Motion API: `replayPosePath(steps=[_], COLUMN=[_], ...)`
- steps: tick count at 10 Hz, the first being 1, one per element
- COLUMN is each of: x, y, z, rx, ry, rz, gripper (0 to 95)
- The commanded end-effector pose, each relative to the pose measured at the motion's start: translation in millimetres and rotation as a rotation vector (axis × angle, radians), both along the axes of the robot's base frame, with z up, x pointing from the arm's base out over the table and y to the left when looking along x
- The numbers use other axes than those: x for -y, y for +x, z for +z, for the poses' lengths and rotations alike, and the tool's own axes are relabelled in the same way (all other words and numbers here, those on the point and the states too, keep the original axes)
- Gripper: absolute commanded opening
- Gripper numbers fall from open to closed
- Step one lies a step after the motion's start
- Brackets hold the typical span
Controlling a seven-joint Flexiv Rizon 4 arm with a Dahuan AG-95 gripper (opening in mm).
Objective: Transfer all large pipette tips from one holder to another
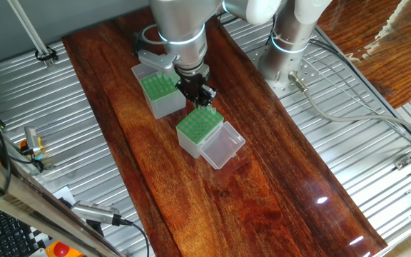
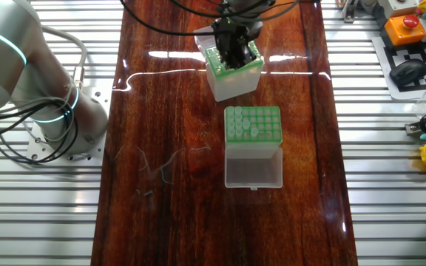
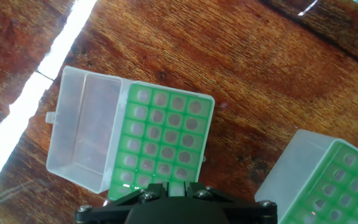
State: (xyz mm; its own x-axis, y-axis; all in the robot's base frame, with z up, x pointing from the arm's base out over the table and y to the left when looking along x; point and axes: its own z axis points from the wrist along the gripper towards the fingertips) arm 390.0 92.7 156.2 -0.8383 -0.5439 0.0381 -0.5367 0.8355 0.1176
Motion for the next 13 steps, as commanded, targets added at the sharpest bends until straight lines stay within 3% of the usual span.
replayPosePath(steps=[1, 6, 9, 13], x=[0.2, 0.2, 0.2, 2.7], y=[0.2, 0.2, -0.1, -0.1], z=[0.3, 0.3, 19.7, 39.1], rx=[0.003, 0.014, 0.048, 0.056], ry=[0.000, -0.008, 0.007, 0.020], rz=[0.001, -0.002, -0.022, -0.025], gripper=[0.0, 0.0, 0.0, 0.0])
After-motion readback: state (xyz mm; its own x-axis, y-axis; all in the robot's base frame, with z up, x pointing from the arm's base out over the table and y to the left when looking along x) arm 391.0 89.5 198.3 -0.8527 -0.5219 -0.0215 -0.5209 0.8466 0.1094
